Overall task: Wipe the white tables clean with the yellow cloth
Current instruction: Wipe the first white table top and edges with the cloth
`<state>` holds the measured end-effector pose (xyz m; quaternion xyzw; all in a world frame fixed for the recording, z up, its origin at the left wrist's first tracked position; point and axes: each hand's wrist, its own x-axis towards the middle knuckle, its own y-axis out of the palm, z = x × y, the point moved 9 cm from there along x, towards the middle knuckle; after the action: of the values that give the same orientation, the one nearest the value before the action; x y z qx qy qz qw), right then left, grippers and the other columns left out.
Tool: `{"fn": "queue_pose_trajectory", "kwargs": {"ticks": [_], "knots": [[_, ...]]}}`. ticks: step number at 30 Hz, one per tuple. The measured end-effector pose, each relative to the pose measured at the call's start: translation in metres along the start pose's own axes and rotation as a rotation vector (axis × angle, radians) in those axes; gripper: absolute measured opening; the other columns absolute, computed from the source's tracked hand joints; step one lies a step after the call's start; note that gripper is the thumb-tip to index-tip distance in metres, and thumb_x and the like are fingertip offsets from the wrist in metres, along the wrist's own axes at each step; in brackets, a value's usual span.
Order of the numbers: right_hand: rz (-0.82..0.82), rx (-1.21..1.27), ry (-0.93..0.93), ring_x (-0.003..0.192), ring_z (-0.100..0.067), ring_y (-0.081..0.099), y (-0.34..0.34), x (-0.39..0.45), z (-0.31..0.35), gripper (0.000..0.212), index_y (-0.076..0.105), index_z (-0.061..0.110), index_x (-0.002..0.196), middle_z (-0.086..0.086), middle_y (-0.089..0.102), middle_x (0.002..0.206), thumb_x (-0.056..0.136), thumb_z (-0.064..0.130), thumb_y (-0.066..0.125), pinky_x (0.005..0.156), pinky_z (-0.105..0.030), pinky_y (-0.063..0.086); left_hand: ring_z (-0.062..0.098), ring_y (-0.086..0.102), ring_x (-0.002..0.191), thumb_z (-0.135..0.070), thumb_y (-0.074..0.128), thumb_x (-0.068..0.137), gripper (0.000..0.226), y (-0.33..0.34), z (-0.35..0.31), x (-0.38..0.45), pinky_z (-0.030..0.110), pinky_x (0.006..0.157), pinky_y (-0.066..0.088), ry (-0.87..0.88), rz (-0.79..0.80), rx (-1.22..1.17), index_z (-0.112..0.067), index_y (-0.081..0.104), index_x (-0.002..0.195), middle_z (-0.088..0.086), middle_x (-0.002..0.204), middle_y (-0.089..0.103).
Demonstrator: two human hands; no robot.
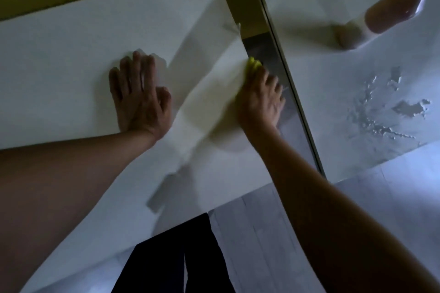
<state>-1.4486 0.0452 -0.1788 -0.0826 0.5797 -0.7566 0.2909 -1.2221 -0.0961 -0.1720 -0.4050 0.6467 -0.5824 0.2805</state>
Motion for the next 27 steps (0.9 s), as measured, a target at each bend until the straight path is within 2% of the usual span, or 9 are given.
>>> {"fn": "queue_pose_trajectory", "kwargs": {"ticks": [3, 6, 8, 12, 16, 20, 24, 27], "knots": [[-0.017, 0.012, -0.071, 0.121, -0.032, 0.048, -0.002, 0.031, 0.029, 0.047, 0.033, 0.019, 0.141, -0.012, 0.048, 0.132, 0.098, 0.035, 0.043, 0.099, -0.049, 0.041, 0.042, 0.02, 0.156, -0.03, 0.036, 0.099, 0.066, -0.002, 0.0, 0.001, 0.056, 0.128, 0.008, -0.001, -0.024, -0.025, -0.012, 0.026, 0.162, 0.017, 0.17, 0.023], [0.011, 0.034, -0.103, 0.124, -0.033, 0.046, -0.001, 0.024, 0.019, 0.049, 0.031, 0.019, 0.143, -0.013, 0.047, 0.134, 0.099, 0.037, 0.042, 0.102, -0.052, 0.041, 0.042, 0.021, 0.155, -0.031, 0.035, 0.098, 0.067, -0.001, 0.002, 0.001, 0.057, 0.128, 0.008, 0.004, -0.018, -0.021, -0.013, 0.026, 0.162, 0.017, 0.17, 0.022], [0.016, 0.062, -0.085, 0.123, -0.034, 0.046, -0.001, -0.003, -0.008, 0.048, 0.031, 0.021, 0.141, -0.012, 0.047, 0.133, 0.098, 0.039, 0.041, 0.102, -0.055, 0.041, 0.043, 0.019, 0.156, -0.032, 0.035, 0.098, 0.068, 0.001, 0.003, 0.001, 0.056, 0.128, 0.007, 0.006, -0.002, -0.016, -0.013, 0.024, 0.162, 0.017, 0.17, 0.02], [-0.017, 0.067, 0.009, 0.109, -0.028, 0.049, -0.009, -0.087, -0.089, 0.038, 0.034, 0.026, 0.134, -0.006, 0.049, 0.123, 0.101, 0.045, 0.027, 0.089, -0.046, 0.041, 0.042, 0.017, 0.156, -0.03, 0.038, 0.099, 0.068, 0.001, 0.003, -0.001, 0.055, 0.128, 0.005, 0.001, 0.014, -0.014, -0.014, 0.022, 0.163, 0.016, 0.171, 0.017], [-0.015, -0.011, 0.023, 0.109, -0.028, 0.049, -0.012, -0.124, -0.12, 0.04, 0.035, 0.024, 0.134, -0.007, 0.049, 0.123, 0.104, 0.047, 0.025, 0.093, -0.049, 0.043, 0.042, 0.017, 0.156, -0.029, 0.04, 0.1, 0.068, 0.0, 0.002, -0.002, 0.055, 0.128, 0.005, 0.002, 0.02, -0.007, -0.014, 0.021, 0.164, 0.016, 0.171, 0.017], [-0.04, -0.036, 0.015, 0.113, -0.031, 0.05, -0.01, -0.089, -0.088, 0.036, 0.032, 0.023, 0.133, -0.011, 0.05, 0.125, 0.103, 0.042, 0.035, 0.096, -0.049, 0.042, 0.04, 0.016, 0.157, -0.031, 0.036, 0.101, 0.068, 0.0, 0.001, 0.0, 0.055, 0.128, 0.006, -0.004, 0.039, 0.029, -0.014, 0.02, 0.164, 0.017, 0.171, 0.016], [0.001, -0.011, -0.051, 0.127, -0.035, 0.044, -0.006, -0.036, -0.035, 0.05, 0.03, 0.019, 0.143, -0.015, 0.046, 0.136, 0.098, 0.036, 0.044, 0.107, -0.052, 0.037, 0.04, 0.018, 0.156, -0.032, 0.034, 0.099, 0.068, 0.0, 0.001, 0.0, 0.054, 0.128, 0.007, -0.012, 0.036, 0.035, -0.014, 0.022, 0.163, 0.017, 0.171, 0.018], [0.018, 0.009, -0.083, 0.129, -0.034, 0.043, -0.007, -0.015, -0.017, 0.053, 0.028, 0.019, 0.146, -0.013, 0.046, 0.137, 0.1, 0.038, 0.044, 0.111, -0.057, 0.034, 0.039, 0.019, 0.156, -0.033, 0.036, 0.099, 0.067, 0.0, 0.0, 0.0, 0.053, 0.128, 0.008, -0.011, 0.028, 0.035, -0.014, 0.024, 0.163, 0.017, 0.17, 0.02]]}}
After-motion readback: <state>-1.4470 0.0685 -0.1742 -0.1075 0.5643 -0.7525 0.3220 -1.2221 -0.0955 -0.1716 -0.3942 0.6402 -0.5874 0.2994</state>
